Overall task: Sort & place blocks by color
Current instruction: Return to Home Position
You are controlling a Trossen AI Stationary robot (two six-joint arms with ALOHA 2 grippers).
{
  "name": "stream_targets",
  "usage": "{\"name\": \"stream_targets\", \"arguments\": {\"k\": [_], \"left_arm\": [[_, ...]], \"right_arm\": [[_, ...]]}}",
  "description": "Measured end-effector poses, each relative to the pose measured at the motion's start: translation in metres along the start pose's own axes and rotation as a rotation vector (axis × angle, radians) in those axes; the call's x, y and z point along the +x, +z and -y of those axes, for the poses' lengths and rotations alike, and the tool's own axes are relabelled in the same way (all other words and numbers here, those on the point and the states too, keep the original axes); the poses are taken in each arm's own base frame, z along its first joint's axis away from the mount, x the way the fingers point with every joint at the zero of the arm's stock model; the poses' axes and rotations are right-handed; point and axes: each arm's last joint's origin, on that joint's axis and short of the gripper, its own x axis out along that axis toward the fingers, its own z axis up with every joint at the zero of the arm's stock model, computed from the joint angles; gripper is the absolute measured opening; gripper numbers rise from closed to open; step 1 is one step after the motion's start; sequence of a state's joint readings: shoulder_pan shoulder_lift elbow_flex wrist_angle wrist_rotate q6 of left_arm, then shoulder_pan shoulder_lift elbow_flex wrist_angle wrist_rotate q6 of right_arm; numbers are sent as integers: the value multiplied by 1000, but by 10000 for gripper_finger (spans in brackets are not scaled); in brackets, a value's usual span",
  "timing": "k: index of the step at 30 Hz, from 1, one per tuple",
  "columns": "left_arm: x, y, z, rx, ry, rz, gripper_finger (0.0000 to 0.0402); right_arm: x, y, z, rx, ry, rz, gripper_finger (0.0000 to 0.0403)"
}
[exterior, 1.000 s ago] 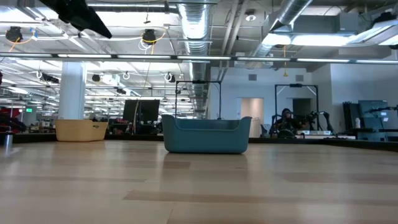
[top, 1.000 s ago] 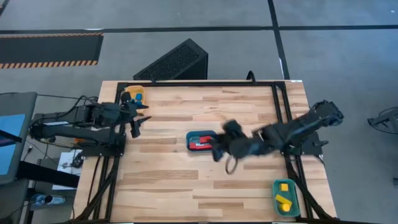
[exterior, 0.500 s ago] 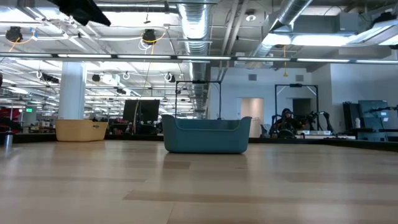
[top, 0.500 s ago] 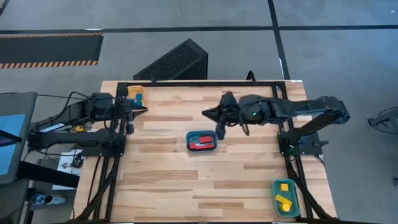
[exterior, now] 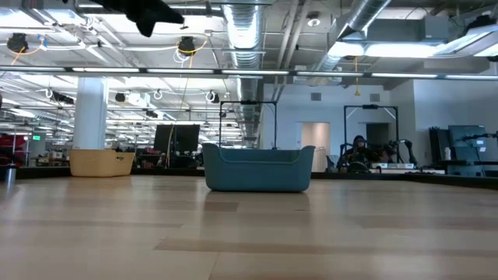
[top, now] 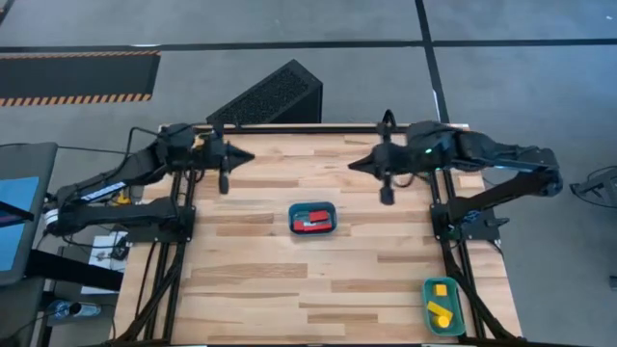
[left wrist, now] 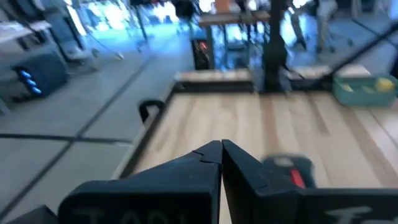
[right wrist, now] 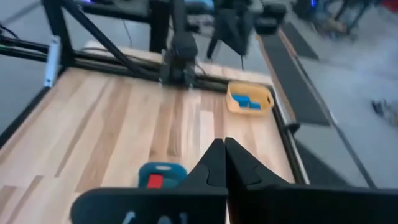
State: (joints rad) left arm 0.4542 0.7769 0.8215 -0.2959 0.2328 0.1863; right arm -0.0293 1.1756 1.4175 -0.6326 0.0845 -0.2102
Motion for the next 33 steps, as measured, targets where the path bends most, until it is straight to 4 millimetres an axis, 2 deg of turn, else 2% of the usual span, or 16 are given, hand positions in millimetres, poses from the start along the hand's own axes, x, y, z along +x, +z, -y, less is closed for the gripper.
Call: {"name": "stream_targets", "arguments": {"k": [4,9,12,16,19,21,23,28,33], "left_arm": [[6,9,-14,-7,46,112,0],[5,7,-23,-63,5,197,0],[5,-8,-22,-128,22,232,0],[6,-37,-16,-166,31,362,0],[5,-57,-11,-185,34,390,0],[4,-68,-9,-192,48,356,0],[2,-77,-6,-199,47,320,0],[-10,-79,-1,-126,48,331,0],[-23,-80,5,-87,57,333,0]], "right_arm": [[-21,-19,7,-20,23,74,4],[-41,-61,12,-1,2,185,4],[-43,-89,10,10,-38,269,4],[-42,-115,4,92,-57,447,3],[-44,-132,-1,203,-28,466,7],[-44,-141,-4,276,-2,437,9],[-46,-146,-9,264,18,425,8],[-52,-151,-22,153,74,470,3],[-55,-164,-32,135,77,489,4]]}}
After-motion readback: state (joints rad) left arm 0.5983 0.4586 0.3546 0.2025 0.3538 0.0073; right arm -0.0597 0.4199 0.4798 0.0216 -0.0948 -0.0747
